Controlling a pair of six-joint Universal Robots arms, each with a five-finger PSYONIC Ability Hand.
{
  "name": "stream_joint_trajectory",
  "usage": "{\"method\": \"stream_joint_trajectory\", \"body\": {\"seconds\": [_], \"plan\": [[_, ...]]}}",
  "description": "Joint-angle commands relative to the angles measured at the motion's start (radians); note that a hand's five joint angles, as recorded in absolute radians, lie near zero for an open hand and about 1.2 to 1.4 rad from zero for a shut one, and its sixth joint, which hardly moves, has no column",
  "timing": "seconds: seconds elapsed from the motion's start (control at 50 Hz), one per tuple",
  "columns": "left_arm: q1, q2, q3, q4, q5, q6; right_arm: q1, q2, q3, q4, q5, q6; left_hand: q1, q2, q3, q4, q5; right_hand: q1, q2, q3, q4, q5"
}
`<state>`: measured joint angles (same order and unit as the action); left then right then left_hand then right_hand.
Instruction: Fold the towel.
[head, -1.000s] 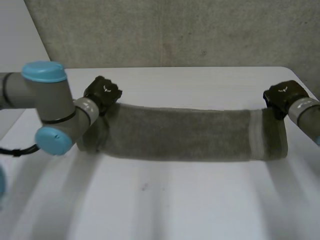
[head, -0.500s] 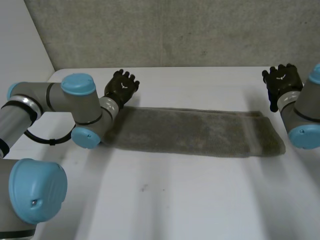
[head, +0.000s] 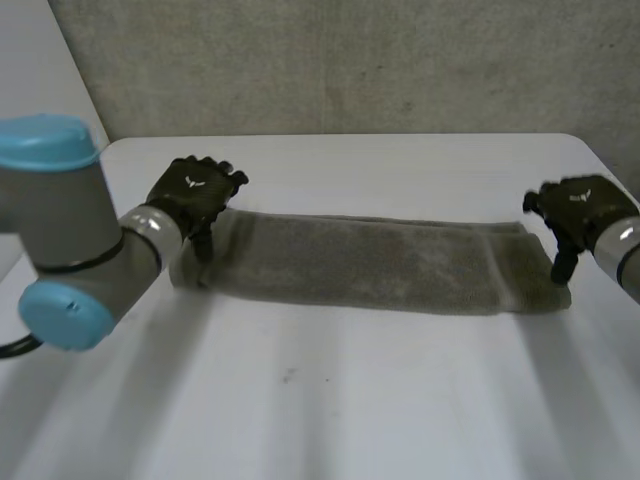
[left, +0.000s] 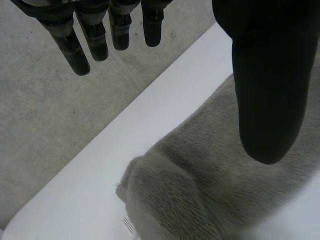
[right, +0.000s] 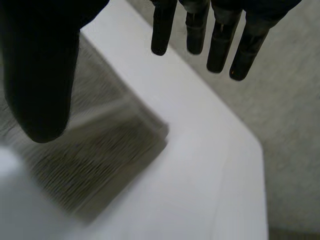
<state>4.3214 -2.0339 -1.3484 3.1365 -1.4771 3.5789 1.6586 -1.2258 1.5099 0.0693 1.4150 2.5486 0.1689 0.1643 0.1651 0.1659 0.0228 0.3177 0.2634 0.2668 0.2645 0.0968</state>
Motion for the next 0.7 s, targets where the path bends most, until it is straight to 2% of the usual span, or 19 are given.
{"method": "stream_joint_trajectory", "body": {"seconds": [0.02, 0.1, 0.14, 0.2, 0.3, 0.48, 0.54, 0.56, 0.58, 0.6, 0.62, 0.7], "plan": [[0.007, 0.119, -0.228, 0.118, 0.0, -0.023, -0.046, 0.0, 0.13, -0.067, -0.062, 0.001, 0.006, 0.01, 0.009, 0.009, -0.023, 0.193, 0.247, 0.244, 0.246, 0.239], [0.007, 0.146, -0.287, 0.158, -0.002, -0.023, -0.068, 0.014, 0.179, -0.148, -0.087, 0.002, 0.006, 0.01, 0.009, 0.009, -0.023, 0.237, 0.291, 0.288, 0.29, 0.283], [0.009, 0.165, -0.333, 0.198, -0.002, -0.025, -0.076, 0.058, 0.208, -0.233, -0.102, 0.002, 0.006, 0.01, 0.009, 0.009, -0.023, 0.307, 0.361, 0.358, 0.36, 0.353], [0.012, 0.173, -0.35, 0.217, -0.002, -0.026, -0.077, 0.103, 0.213, -0.276, -0.108, -0.002, 0.006, 0.01, 0.009, 0.009, -0.023, 0.346, 0.4, 0.396, 0.399, 0.392], [0.021, 0.179, -0.393, 0.272, -0.003, -0.049, -0.08, 0.15, 0.197, -0.299, -0.11, -0.01, 0.006, 0.01, 0.009, 0.009, -0.023, 0.445, 0.5, 0.496, 0.498, 0.492], [0.024, 0.179, -0.402, 0.283, -0.003, -0.078, -0.085, 0.201, 0.167, -0.31, -0.11, -0.013, 0.006, 0.01, 0.009, 0.009, -0.023, 0.478, 0.532, 0.529, 0.531, 0.524], [0.023, 0.179, -0.402, 0.284, -0.002, -0.078, -0.085, 0.215, 0.159, -0.318, -0.11, -0.014, 0.006, 0.01, 0.009, 0.009, -0.023, 0.592, 0.647, 0.643, 0.645, 0.639], [0.023, 0.179, -0.402, 0.284, -0.002, -0.08, -0.085, 0.222, 0.154, -0.324, -0.11, -0.014, 0.006, 0.01, 0.009, 0.009, -0.023, 0.714, 0.769, 0.765, 0.767, 0.761], [0.023, 0.179, -0.402, 0.284, -0.002, -0.08, -0.086, 0.229, 0.148, -0.332, -0.11, -0.014, 0.006, 0.01, 0.009, 0.009, -0.023, 0.948, 1.002, 0.999, 1.001, 0.994], [0.023, 0.179, -0.402, 0.284, -0.003, -0.08, -0.086, 0.229, 0.148, -0.332, -0.11, -0.014, 0.006, 0.01, 0.009, 0.009, -0.023, 0.95, 1.005, 1.001, 1.004, 0.997], [0.023, 0.179, -0.403, 0.284, -0.003, -0.08, -0.091, 0.233, 0.141, -0.339, -0.1, -0.016, 0.006, 0.01, 0.009, 0.009, -0.023, 1.077, 1.132, 1.128, 1.13, 1.124], [0.021, 0.179, -0.406, 0.284, -0.003, -0.08, -0.114, 0.229, 0.128, -0.352, -0.087, -0.016, 0.006, 0.01, 0.009, 0.009, -0.023, 1.079, 1.133, 1.129, 1.132, 1.125]]}}
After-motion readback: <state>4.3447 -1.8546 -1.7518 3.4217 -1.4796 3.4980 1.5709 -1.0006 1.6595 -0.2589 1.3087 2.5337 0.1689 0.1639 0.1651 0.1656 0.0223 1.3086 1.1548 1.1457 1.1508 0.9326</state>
